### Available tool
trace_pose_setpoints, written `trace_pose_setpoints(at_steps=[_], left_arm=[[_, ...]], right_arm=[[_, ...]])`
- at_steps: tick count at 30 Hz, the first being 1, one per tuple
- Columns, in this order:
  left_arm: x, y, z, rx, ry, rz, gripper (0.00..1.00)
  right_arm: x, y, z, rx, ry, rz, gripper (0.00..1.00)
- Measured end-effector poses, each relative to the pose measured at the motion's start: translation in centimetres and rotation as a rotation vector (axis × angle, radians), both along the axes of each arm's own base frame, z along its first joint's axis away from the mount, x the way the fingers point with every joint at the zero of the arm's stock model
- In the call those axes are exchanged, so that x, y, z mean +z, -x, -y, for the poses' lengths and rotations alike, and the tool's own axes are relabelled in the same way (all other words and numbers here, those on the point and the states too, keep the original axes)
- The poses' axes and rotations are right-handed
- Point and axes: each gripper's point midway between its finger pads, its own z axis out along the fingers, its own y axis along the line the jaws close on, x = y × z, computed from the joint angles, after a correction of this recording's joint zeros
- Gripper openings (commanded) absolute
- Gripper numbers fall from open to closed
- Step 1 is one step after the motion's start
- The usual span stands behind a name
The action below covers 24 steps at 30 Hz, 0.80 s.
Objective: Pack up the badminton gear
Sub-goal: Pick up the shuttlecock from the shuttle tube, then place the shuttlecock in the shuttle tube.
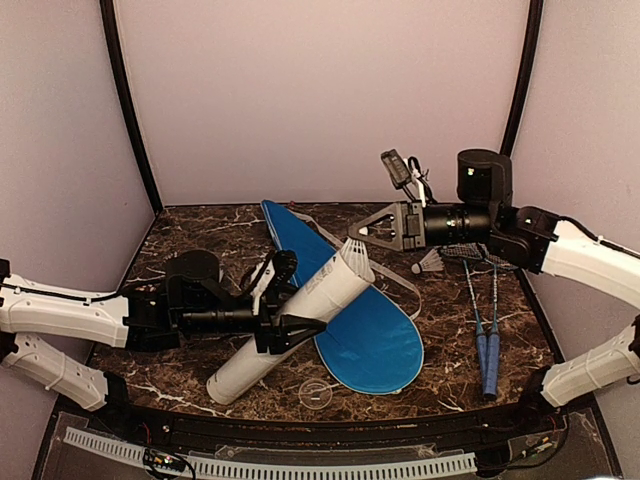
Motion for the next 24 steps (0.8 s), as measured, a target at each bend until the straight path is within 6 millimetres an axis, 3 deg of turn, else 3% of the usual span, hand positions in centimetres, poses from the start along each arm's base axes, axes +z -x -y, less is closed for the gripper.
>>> trace_pose_setpoints(at_steps=[24], left_arm=[[0.77,0.66,0.15,-0.036,0.056,-0.040,0.64]], right_arm=[[0.58,-0.33,0.46,-0.051,-0.039,0.085,0.21]])
